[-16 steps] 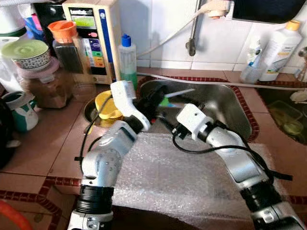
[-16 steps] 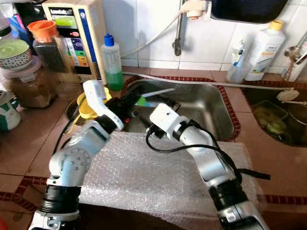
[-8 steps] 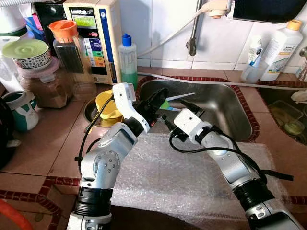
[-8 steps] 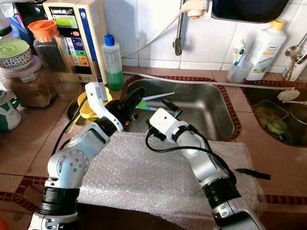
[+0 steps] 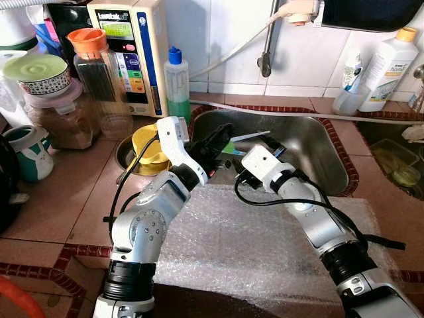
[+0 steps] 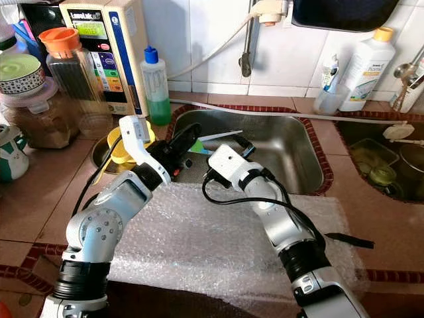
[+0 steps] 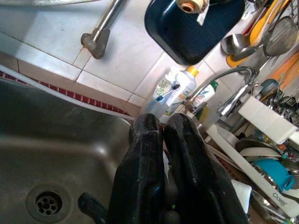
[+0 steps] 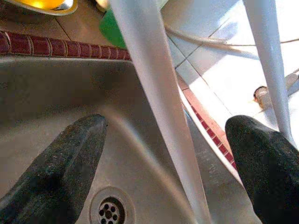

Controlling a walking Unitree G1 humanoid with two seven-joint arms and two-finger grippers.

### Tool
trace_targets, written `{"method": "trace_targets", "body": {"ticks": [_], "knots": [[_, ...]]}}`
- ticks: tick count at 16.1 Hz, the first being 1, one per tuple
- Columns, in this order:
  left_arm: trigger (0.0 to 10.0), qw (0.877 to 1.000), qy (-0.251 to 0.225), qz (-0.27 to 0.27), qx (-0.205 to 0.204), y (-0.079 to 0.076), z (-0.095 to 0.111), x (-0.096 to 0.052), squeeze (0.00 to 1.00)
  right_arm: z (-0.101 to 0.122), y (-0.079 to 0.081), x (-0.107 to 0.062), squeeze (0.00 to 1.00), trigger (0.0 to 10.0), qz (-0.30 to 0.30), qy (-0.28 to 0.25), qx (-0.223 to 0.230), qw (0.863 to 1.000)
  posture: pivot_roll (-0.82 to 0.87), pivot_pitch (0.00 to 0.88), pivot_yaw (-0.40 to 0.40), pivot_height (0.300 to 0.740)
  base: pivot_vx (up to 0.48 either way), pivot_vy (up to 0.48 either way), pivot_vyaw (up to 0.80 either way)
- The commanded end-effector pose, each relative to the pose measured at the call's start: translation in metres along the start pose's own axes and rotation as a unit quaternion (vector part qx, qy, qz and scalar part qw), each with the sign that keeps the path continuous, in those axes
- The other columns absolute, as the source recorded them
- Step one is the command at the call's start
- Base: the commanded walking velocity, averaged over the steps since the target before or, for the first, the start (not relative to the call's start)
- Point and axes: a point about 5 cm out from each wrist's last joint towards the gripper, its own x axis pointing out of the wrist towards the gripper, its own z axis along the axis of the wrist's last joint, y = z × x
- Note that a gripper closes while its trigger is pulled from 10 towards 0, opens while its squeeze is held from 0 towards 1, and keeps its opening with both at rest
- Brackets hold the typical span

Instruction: Kitchen organization

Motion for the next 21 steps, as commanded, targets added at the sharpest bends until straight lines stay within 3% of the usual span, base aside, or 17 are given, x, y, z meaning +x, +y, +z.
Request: {"method": "trace_targets", "body": {"ticks": [1, 3, 5, 9, 10, 15, 16, 19, 21], "knots": [[0.5, 1.000, -0.010, 0.006, 0.018, 0.000, 0.005, 0.001, 0.00, -0.004, -0.005, -0.001, 0.00, 10.0, -0.014, 0.010, 0.001, 1.000, -0.02, 0.000, 0.035, 0.740, 0.000, 0.000, 0.00], [1.1, 0.998, -0.029, 0.030, 0.038, 0.007, 0.010, -0.001, 0.00, -0.008, -0.006, -0.005, 0.00, 10.0, -0.022, 0.014, 0.017, 1.000, -0.02, 0.000, 0.033, 0.740, 0.000, 0.000, 0.00], [1.3, 0.997, -0.045, 0.047, 0.034, 0.012, 0.016, -0.001, 0.00, -0.013, -0.007, -0.011, 0.00, 10.0, -0.024, 0.019, 0.036, 0.999, -0.02, 0.000, 0.034, 0.740, 0.000, 0.000, 0.00], [2.0, 0.996, -0.050, 0.059, 0.041, 0.017, 0.019, -0.003, 0.00, -0.020, -0.024, -0.021, 0.00, 10.0, -0.092, 0.024, 0.053, 0.994, -0.02, 0.000, 0.034, 0.740, 0.000, 0.000, 0.00], [2.1, 0.995, -0.053, 0.069, 0.044, 0.021, 0.020, -0.004, 0.00, -0.020, -0.044, -0.032, 1.00, 10.0, -0.172, 0.009, 0.091, 0.981, -0.02, 0.000, 0.036, 0.740, 0.000, 0.000, 0.00], [2.3, 0.994, -0.056, 0.078, 0.047, 0.023, 0.019, -0.005, 0.00, -0.022, -0.056, -0.046, 1.00, 10.0, -0.217, 0.009, 0.126, 0.968, -0.03, 0.000, 0.045, 0.740, 0.000, 0.000, 0.00], [2.4, 0.994, -0.056, 0.078, 0.047, 0.023, 0.018, -0.005, 0.00, -0.021, -0.057, -0.046, 0.00, 10.0, -0.213, 0.006, 0.136, 0.968, -0.03, 0.000, 0.046, 0.740, 0.000, 0.000, 0.00], [2.7, 0.994, -0.054, 0.078, 0.045, 0.022, 0.017, -0.004, 0.00, -0.017, -0.064, -0.046, 0.00, 10.0, -0.231, 0.004, 0.154, 0.961, -0.04, 0.000, 0.047, 0.740, 0.000, 0.000, 0.00], [3.1, 0.994, -0.054, 0.081, 0.046, 0.023, 0.016, -0.004, 0.00, -0.019, -0.066, -0.044, 0.00, 10.0, -0.247, 0.008, 0.213, 0.945, -0.04, 0.000, 0.046, 0.740, 0.000, 0.000, 0.00]]}}
